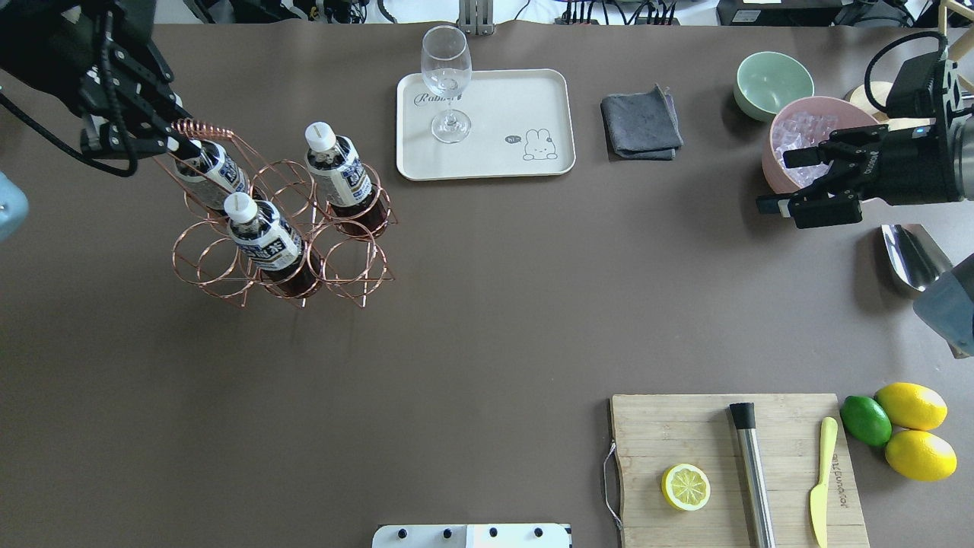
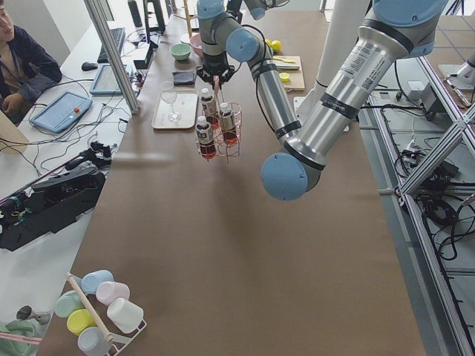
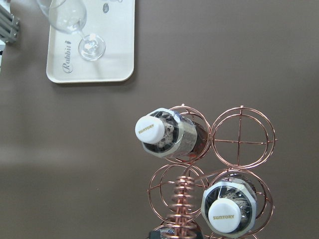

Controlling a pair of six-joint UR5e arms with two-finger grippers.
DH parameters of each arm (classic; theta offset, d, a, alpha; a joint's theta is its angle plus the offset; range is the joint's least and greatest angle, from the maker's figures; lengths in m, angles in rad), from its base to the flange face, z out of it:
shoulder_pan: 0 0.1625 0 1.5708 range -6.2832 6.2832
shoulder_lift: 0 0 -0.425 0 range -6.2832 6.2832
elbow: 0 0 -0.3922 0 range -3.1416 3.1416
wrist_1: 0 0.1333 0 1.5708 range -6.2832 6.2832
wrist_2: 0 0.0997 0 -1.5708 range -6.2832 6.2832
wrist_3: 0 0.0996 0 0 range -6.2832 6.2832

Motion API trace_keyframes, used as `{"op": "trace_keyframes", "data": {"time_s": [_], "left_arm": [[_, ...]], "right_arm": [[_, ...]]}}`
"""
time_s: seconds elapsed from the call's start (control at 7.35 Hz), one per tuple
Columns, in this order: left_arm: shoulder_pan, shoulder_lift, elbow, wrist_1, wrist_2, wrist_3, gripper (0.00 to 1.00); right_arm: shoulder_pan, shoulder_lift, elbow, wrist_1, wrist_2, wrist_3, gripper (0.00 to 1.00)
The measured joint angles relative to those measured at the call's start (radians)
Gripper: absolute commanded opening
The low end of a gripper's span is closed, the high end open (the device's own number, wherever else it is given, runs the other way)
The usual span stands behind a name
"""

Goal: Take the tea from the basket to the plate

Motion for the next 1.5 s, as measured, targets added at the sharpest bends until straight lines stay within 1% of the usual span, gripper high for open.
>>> {"op": "trace_keyframes", "data": {"time_s": [0.27,0.41,0.54,0.68,0.95,1.09,1.5], "left_arm": [[0.131,-0.074,-0.019,-0.001,0.083,-0.167,0.00],[0.182,-0.108,-0.012,-0.002,0.121,-0.223,0.00],[0.226,-0.138,-0.003,-0.006,0.157,-0.272,0.00],[0.263,-0.162,0.004,-0.010,0.180,-0.313,0.00],[0.311,-0.201,0.032,-0.020,0.195,-0.367,0.00],[0.321,-0.228,0.059,-0.027,0.209,-0.379,0.00],[0.361,-0.298,0.144,-0.045,0.289,-0.394,0.00]], "right_arm": [[-0.024,0.005,-0.005,0.071,-0.061,-0.015,1.00],[-0.047,0.008,-0.007,0.095,-0.108,-0.050,1.00],[-0.083,0.013,-0.009,0.123,-0.165,-0.073,1.00],[-0.144,0.031,-0.014,0.154,-0.256,-0.084,1.00],[-0.279,0.110,-0.036,0.172,-0.428,-0.103,1.00],[-0.332,0.156,-0.046,0.170,-0.500,-0.109,1.00],[-0.417,0.260,-0.051,0.137,-0.621,-0.110,1.00]]}}
